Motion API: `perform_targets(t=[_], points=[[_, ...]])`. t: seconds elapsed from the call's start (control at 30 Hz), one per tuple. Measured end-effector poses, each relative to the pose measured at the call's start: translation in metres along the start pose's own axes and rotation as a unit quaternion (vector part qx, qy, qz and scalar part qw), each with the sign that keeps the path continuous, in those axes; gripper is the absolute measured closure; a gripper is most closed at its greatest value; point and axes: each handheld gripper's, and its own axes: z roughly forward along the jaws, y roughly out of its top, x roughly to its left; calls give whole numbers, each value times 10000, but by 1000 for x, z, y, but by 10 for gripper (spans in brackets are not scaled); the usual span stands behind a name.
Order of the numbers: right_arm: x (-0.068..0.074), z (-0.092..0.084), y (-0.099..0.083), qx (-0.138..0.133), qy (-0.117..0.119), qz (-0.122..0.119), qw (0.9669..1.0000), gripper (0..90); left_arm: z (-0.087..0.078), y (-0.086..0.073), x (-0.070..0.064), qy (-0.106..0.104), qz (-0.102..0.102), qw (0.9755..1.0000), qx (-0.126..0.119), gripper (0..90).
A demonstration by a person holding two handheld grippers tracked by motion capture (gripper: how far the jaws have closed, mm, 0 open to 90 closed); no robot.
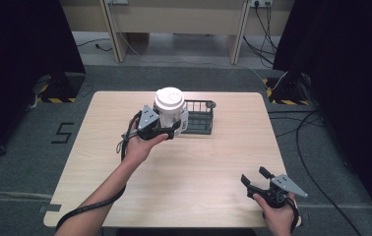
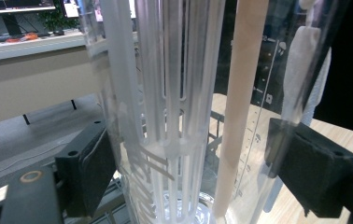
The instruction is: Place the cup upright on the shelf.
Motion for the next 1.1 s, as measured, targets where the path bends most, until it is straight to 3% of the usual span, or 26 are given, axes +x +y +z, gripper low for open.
perform_targets(t=[1.1], points=[[0,0,0,19,6,2,10000,163,29,23,7,128,15,9998,-116,175]])
